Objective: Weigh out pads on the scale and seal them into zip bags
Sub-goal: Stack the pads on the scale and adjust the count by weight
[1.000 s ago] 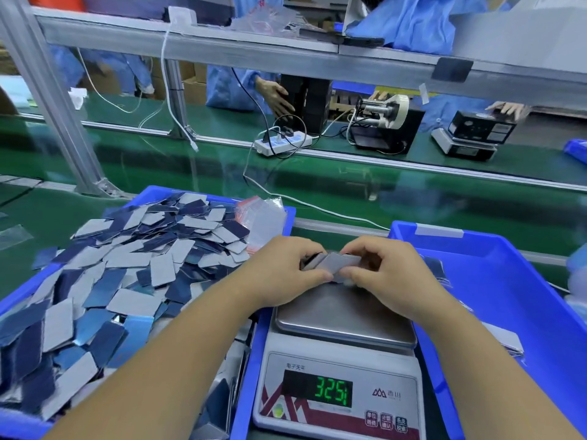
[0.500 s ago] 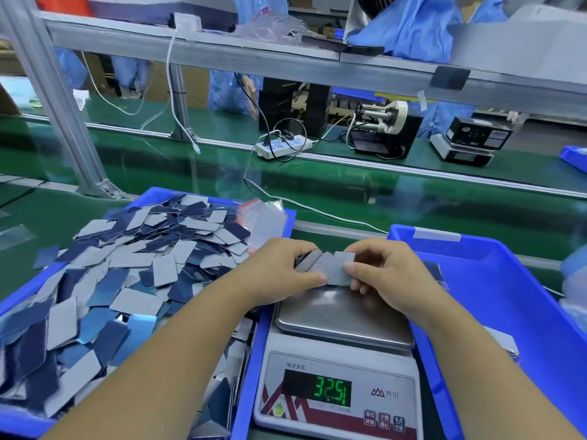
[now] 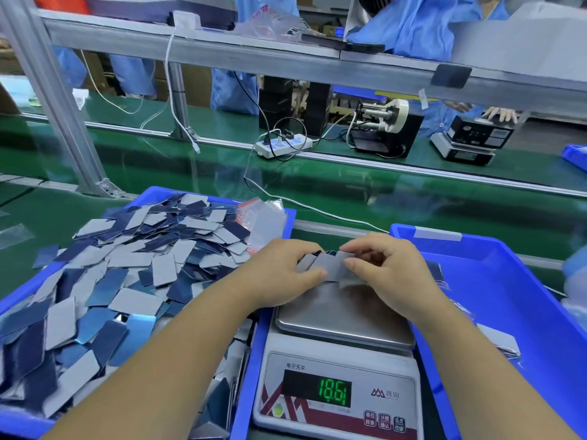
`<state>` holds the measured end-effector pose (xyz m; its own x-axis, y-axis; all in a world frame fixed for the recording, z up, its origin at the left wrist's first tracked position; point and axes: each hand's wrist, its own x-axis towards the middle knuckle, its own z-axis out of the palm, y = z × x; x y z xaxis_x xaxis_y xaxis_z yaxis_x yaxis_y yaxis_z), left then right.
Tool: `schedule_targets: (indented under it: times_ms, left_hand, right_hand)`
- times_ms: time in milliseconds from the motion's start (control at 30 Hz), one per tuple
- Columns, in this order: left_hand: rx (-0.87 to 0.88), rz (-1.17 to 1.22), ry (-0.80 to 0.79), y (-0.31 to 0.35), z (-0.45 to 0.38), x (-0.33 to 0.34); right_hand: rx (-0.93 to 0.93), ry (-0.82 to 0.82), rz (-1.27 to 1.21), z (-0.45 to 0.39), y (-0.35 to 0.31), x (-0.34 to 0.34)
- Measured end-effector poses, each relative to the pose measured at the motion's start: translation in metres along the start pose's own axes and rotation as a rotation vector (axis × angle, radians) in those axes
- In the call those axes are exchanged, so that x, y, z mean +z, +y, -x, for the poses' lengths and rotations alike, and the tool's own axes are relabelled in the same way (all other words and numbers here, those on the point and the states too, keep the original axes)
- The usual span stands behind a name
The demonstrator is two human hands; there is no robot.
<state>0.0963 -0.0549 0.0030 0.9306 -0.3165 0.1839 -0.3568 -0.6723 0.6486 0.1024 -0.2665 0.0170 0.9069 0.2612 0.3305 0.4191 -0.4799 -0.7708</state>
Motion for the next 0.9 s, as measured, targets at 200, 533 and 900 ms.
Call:
schedule_targets:
  times_ms: [200,533,900]
  left_hand:
    - [-0.098,0.023,0.019,-0.007,0.0,-0.003]
    - [-0.048,0.018,0.051,-0.001,-0.002,-0.002]
    - [0.001,-0.056,-0.026,0.004,0.001,-0.002]
  right_hand:
    - [0.094,0.058,-0.187,-0.003,0.008,-0.023]
    - [-0.422,-0.018,0.277,0.002,-0.002,0.017]
    - [-0.163,0.014,0.232,0.001,0.002,0.015]
